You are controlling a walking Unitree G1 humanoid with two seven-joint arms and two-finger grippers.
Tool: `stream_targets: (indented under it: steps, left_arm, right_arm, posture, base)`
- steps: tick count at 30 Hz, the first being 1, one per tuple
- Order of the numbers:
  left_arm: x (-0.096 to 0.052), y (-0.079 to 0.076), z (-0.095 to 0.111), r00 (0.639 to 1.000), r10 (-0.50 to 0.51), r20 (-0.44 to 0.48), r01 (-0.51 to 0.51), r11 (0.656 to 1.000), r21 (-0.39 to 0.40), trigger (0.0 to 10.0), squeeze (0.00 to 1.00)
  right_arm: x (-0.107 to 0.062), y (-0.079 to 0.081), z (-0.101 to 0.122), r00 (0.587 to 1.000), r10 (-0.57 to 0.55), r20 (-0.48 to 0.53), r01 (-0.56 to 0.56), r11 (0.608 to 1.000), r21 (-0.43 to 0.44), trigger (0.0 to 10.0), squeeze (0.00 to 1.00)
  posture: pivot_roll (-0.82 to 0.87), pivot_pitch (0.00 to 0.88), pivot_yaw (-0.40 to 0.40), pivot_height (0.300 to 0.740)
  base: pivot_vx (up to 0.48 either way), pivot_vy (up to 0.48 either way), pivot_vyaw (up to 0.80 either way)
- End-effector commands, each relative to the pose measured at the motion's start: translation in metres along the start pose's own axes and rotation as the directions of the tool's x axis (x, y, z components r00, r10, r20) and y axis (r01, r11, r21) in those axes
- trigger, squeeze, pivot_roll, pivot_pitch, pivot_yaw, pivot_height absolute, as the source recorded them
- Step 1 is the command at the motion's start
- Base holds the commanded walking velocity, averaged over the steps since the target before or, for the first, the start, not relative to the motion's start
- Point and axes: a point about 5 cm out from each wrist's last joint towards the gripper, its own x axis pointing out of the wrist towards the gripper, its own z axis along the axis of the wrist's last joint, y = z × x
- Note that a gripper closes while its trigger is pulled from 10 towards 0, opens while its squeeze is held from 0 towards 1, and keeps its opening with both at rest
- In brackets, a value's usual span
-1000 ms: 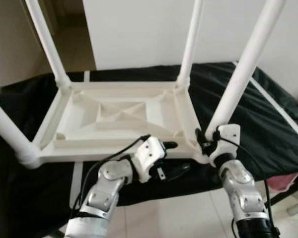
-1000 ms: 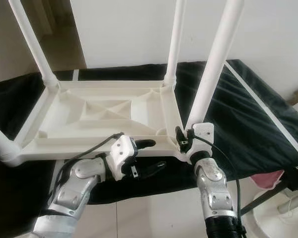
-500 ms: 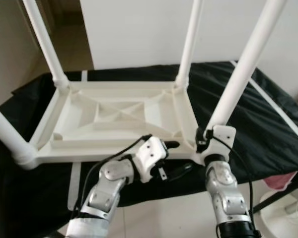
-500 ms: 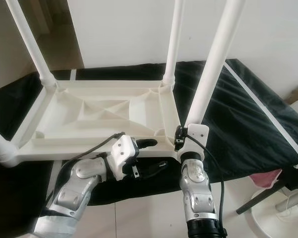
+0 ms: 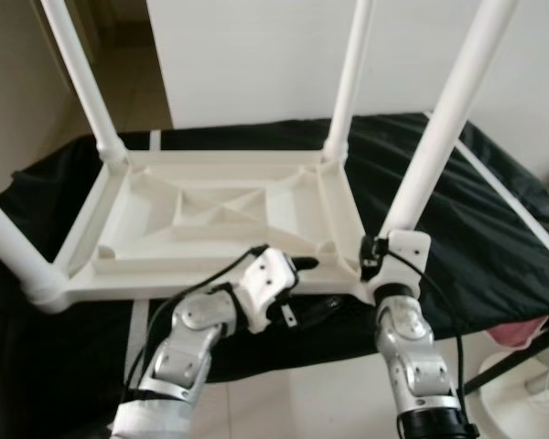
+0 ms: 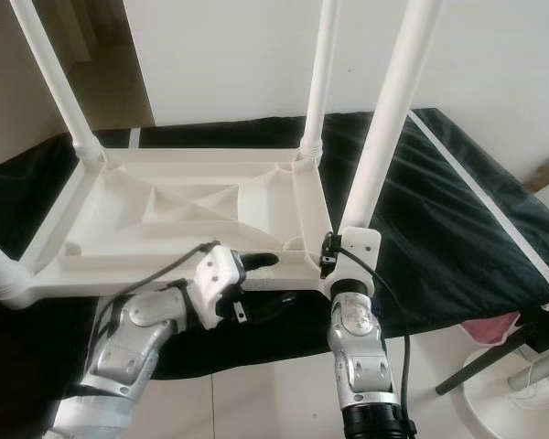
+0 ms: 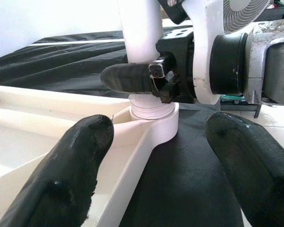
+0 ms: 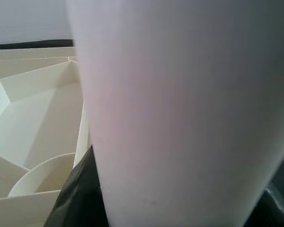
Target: Building children table
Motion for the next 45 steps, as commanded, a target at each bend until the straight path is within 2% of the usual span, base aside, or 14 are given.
stream_targets:
  steps: [1,9,15,17,18,19,22,25,29,32,35,36,38,45]
  left_arm:
    - [0.000,0.007,0.001,0.995,0.104,0.001,-0.104,0.995,0.005,10.0,0.00]
    - [-0.003,0.012,0.000,0.994,0.113,-0.005,-0.113,0.993,0.015,10.0,0.00]
    - [-0.001,0.008,0.001,0.995,0.104,-0.001,-0.104,0.995,0.011,10.0,0.00]
    - [-0.001,0.008,0.001,0.995,0.104,-0.001,-0.104,0.995,0.011,10.0,0.00]
    - [-0.001,0.007,0.001,0.995,0.100,0.000,-0.100,0.995,0.010,10.0,0.00]
    - [0.001,0.005,0.001,0.996,0.090,0.005,-0.090,0.996,0.009,10.0,0.00]
    - [0.002,0.003,0.001,0.997,0.081,0.006,-0.081,0.997,0.010,10.0,0.00]
    - [-0.001,-0.001,0.006,0.999,0.035,0.031,-0.036,0.999,0.017,10.0,0.00]
    - [-0.002,0.002,0.008,0.998,0.042,0.045,-0.042,0.999,0.000,10.0,0.00]
    - [-0.001,0.003,0.010,0.999,0.031,0.037,-0.031,1.000,-0.002,10.0,0.00]
    - [0.000,0.002,0.010,0.999,0.024,0.036,-0.024,1.000,-0.010,10.0,0.00]
    - [0.001,-0.003,0.012,0.999,-0.003,0.047,0.003,1.000,-0.006,10.0,0.00]
    - [0.002,-0.006,0.012,0.999,-0.014,0.047,0.014,1.000,0.001,10.0,0.00]
    - [0.003,-0.003,0.011,0.999,0.002,0.035,-0.001,0.999,-0.044,10.0,0.00]
  right_arm:
    - [-0.003,0.000,-0.012,0.998,-0.017,-0.063,0.017,1.000,0.010,10.0,1.00]
    - [-0.002,-0.009,-0.010,0.999,0.022,-0.035,-0.023,1.000,-0.019,10.0,1.00]
    - [0.001,-0.019,-0.003,0.989,0.149,0.001,-0.149,0.989,-0.014,10.0,1.00]
    - [0.001,-0.019,-0.003,0.989,0.149,0.001,-0.149,0.989,-0.014,10.0,1.00]
    - [0.002,-0.020,0.000,0.981,0.193,0.001,-0.193,0.981,-0.010,10.0,0.17]
    - [0.004,-0.022,0.002,0.972,0.237,0.003,-0.236,0.972,-0.016,10.0,0.00]
    - [0.005,-0.025,0.004,0.960,0.281,0.011,-0.280,0.960,-0.025,10.0,0.00]
    - [0.005,-0.039,0.004,0.901,0.433,-0.002,-0.432,0.898,-0.084,10.0,0.00]
    - [0.007,-0.044,0.001,0.891,0.453,-0.017,-0.451,0.884,-0.120,10.0,0.00]
    - [0.011,-0.044,0.003,0.831,0.555,-0.030,-0.554,0.823,-0.123,10.0,0.00]
    - [0.011,-0.044,0.003,0.820,0.572,-0.030,-0.571,0.811,-0.130,10.0,0.00]
    - [0.012,-0.042,0.003,0.771,0.636,-0.043,-0.633,0.757,-0.165,10.0,0.00]
    - [0.015,-0.042,0.004,0.738,0.673,-0.049,-0.670,0.722,-0.175,10.0,0.00]
    - [0.025,-0.043,0.008,0.704,0.707,-0.064,-0.701,0.678,-0.222,10.0,0.00]
  posture:
    - [0.00,0.000,-0.043,0.740]
    - [-0.01,0.000,-0.048,0.740]
    - [-0.01,0.000,-0.056,0.740]
    - [-0.01,0.000,-0.056,0.740]
    - [-0.01,0.000,-0.056,0.740]
    - [-0.01,0.000,-0.064,0.740]
    - [0.00,0.000,-0.066,0.740]
    - [0.01,0.000,-0.067,0.740]
    - [0.01,0.000,-0.067,0.740]
    - [0.01,0.000,-0.064,0.740]
    - [0.01,0.000,-0.064,0.740]
    - [0.01,0.000,-0.056,0.740]
    - [0.01,0.000,-0.055,0.740]
    - [0.02,0.000,-0.053,0.740]
  base:
    - [0.000,0.000,0.00]
    - [0.000,0.000,0.00]
    - [0.000,0.000,0.00]
    - [0.000,0.000,0.00]
    - [0.000,0.000,0.00]
    - [0.000,0.000,0.00]
    - [0.000,0.000,0.00]
    - [0.000,0.000,0.00]
    - [0.000,0.000,0.00]
    - [0.000,0.000,0.00]
    - [0.000,0.000,0.00]
    - [0.000,0.000,0.00]
    - [0.000,0.000,0.00]
    - [0.000,0.000,0.00]
